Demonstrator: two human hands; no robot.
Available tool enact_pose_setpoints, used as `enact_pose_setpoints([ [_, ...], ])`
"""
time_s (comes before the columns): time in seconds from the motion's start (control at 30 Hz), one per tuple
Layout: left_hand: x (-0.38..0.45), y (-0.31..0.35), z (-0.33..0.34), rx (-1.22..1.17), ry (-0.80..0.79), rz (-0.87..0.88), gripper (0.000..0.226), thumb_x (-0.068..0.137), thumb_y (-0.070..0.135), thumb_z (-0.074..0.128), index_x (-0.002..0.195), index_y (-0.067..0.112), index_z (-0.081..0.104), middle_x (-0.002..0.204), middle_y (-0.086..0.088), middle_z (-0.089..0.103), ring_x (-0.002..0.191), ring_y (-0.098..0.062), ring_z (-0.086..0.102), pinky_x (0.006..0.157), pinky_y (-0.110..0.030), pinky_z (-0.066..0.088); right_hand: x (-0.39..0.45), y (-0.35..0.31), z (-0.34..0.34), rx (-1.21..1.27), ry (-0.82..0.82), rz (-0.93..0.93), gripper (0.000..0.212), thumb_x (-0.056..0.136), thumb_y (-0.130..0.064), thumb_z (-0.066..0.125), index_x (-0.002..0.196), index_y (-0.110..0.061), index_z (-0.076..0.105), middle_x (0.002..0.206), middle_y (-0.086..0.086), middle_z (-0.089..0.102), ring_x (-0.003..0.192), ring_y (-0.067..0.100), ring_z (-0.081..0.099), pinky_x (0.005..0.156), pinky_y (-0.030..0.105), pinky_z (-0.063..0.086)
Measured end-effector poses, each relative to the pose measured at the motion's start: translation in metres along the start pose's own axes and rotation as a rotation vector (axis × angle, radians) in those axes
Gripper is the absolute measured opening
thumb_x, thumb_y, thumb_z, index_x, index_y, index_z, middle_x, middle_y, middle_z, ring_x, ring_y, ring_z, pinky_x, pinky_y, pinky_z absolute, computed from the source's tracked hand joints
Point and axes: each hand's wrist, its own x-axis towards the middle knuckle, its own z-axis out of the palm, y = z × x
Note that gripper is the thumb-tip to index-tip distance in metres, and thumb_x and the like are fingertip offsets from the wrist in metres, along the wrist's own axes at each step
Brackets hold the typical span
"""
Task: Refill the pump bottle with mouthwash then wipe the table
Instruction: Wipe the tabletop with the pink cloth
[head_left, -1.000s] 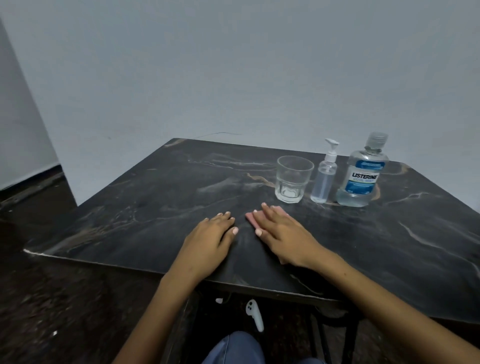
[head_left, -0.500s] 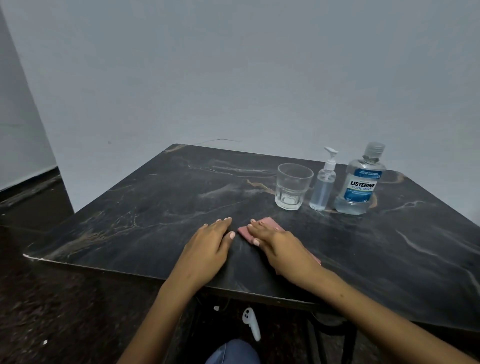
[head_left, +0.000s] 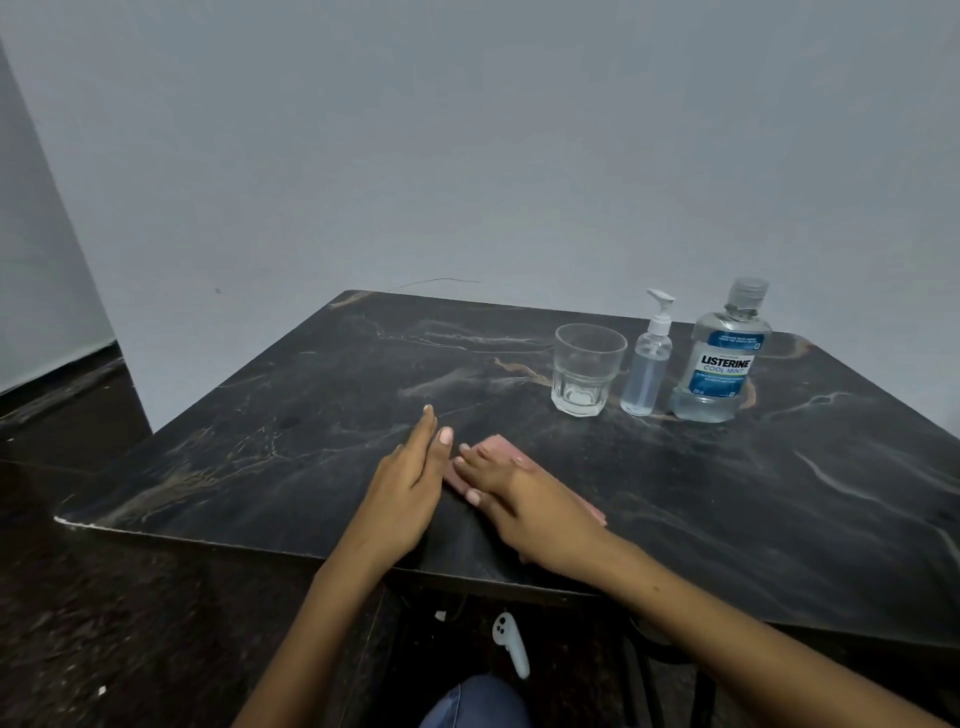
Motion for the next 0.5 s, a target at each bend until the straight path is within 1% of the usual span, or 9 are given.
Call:
enact_pose_setpoints([
  [0.03,0.0,0.0,0.0,0.012,-0.004,-0.01,0.059,0.093,0.053,0.027,0.146,0.03,0.019,0.152,0.004,0.029,0.143,-0.018,0.019,0.113,-0.03,0.015,-0.005,0.005,-0.004,-0.027,0.005,0.004,0.045,0.099,-0.022,0.04,0.144,-0.017,0.037,0.155,-0.002,0.028,0.144,0.009,0.022,0.117,0.024,0.014],
  [0.07,0.0,0.0,0.0,0.031,-0.011,-0.016,0.06,0.093,0.053,0.027,0.147,0.029,0.018,0.153,0.003,0.027,0.143,-0.019,0.018,0.116,-0.034,0.014,-0.004,0.011,-0.008,-0.06,0.025,0.032,0.045,0.1,-0.024,0.04,0.144,-0.018,0.037,0.155,-0.002,0.028,0.144,0.009,0.023,0.116,0.023,0.014],
  [0.1,0.0,0.0,0.0,0.047,-0.015,-0.018,0.06,0.093,0.053,0.027,0.147,0.029,0.018,0.153,0.003,0.026,0.143,-0.021,0.017,0.117,-0.037,0.014,0.001,0.017,-0.013,-0.085,0.042,0.083,0.045,0.1,-0.024,0.039,0.144,-0.018,0.037,0.156,-0.001,0.028,0.144,0.011,0.024,0.116,0.025,0.015],
  [0.13,-0.001,0.001,0.0,0.053,-0.017,-0.019,0.059,0.094,0.052,0.027,0.147,0.028,0.018,0.153,0.003,0.026,0.143,-0.021,0.017,0.118,-0.038,0.014,0.01,0.021,-0.016,-0.098,0.051,0.146,0.044,0.1,-0.023,0.038,0.144,-0.016,0.037,0.156,0.002,0.027,0.144,0.014,0.025,0.119,0.03,0.017],
  [0.2,-0.002,0.003,0.0,0.048,-0.016,-0.019,0.059,0.094,0.051,0.027,0.147,0.027,0.017,0.153,0.003,0.026,0.144,-0.021,0.017,0.118,-0.039,0.015,0.032,0.024,-0.017,-0.117,0.04,0.256,0.042,0.101,-0.018,0.035,0.141,-0.009,0.04,0.156,0.008,0.027,0.144,0.021,0.024,0.118,0.037,0.019],
  [0.3,-0.003,0.004,0.0,0.045,-0.018,-0.012,0.058,0.094,0.051,0.026,0.147,0.026,0.019,0.153,0.003,0.026,0.144,-0.02,0.016,0.118,-0.038,0.014,0.052,0.016,-0.007,-0.101,0.039,0.344,0.039,0.1,-0.014,0.035,0.137,-0.003,0.042,0.155,0.013,0.027,0.143,0.027,0.024,0.117,0.038,0.02],
  [0.4,-0.002,0.003,0.0,0.032,-0.014,-0.003,0.058,0.093,0.053,0.024,0.146,0.027,0.024,0.151,0.003,0.031,0.142,-0.017,0.02,0.118,-0.035,0.014,0.046,-0.005,0.001,-0.051,0.024,0.281,0.04,0.099,-0.013,0.036,0.138,-0.006,0.041,0.155,0.012,0.028,0.143,0.026,0.025,0.117,0.039,0.02],
  [0.5,-0.002,0.008,0.0,-0.037,-0.027,-0.009,0.075,0.081,0.067,0.016,0.143,0.028,0.029,0.149,0.003,0.036,0.138,-0.014,0.031,0.118,-0.039,0.019,0.023,-0.033,0.01,0.001,0.008,0.16,0.045,0.097,-0.011,0.036,0.142,-0.008,0.038,0.153,0.009,0.034,0.141,0.023,0.029,0.116,0.04,0.023],
])
